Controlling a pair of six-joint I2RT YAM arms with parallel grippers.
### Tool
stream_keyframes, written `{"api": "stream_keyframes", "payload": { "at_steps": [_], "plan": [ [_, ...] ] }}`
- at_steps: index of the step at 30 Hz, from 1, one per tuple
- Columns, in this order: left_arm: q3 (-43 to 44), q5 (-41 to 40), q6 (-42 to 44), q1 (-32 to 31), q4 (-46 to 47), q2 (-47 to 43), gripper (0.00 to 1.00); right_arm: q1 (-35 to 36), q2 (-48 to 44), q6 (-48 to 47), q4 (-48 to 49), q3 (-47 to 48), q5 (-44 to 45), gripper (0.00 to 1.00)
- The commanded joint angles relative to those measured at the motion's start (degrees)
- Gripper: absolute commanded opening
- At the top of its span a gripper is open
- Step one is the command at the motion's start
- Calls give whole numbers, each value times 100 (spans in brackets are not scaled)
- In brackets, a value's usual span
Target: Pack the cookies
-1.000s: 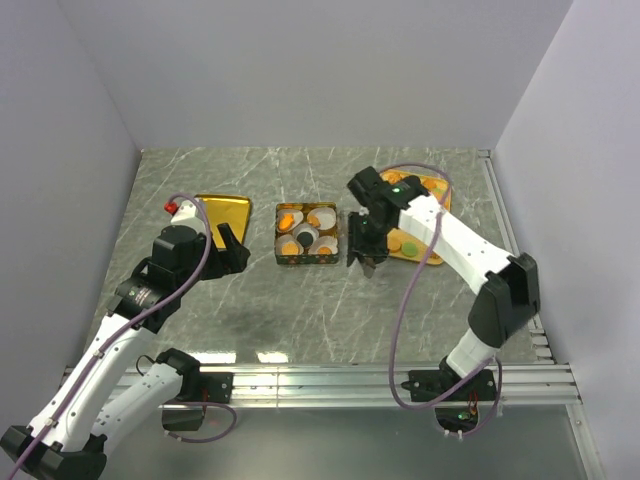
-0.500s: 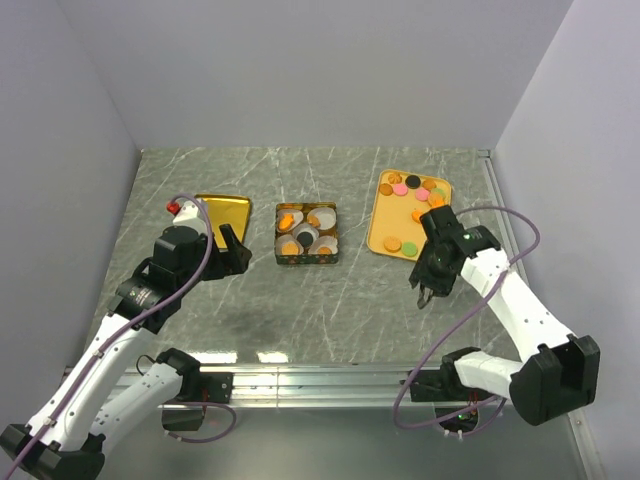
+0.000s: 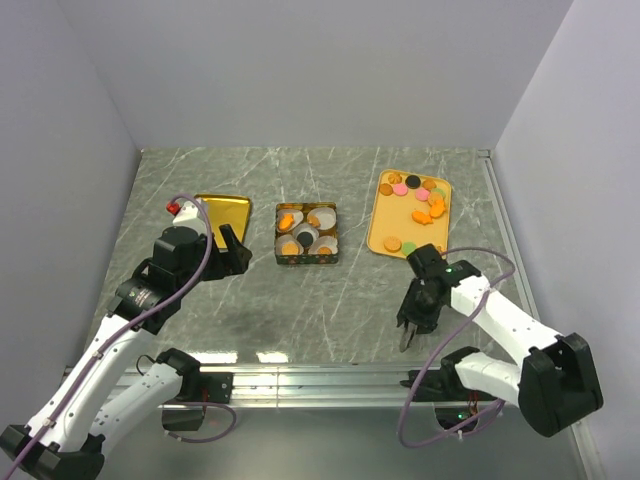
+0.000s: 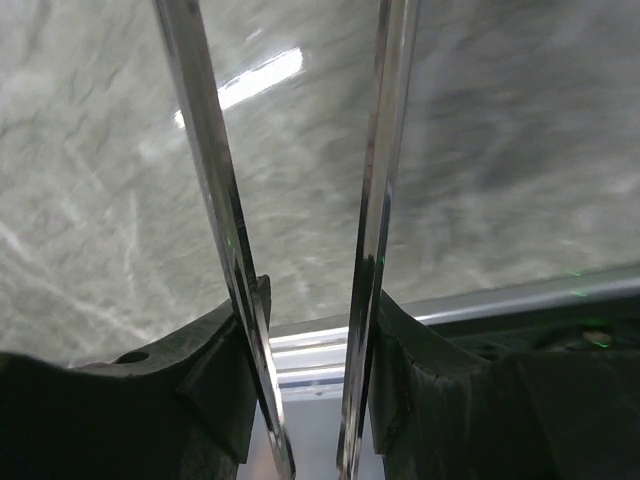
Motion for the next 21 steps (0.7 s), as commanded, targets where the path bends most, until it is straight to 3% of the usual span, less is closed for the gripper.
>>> {"api": "stream_keyframes", "payload": {
  "at_steps": [1,10,21],
  "plan": [
    [7,0,-9,-30,136,-95,89,430,148,305,848,-81,-504,47],
    [-2,-44,-18,-30,127,-130,90,951,1220,393,1543,244,-662,50],
    [7,-158,-36,-13,109,-166,90,1355,2521,148,1518,850,-636,54]
  ]
}}
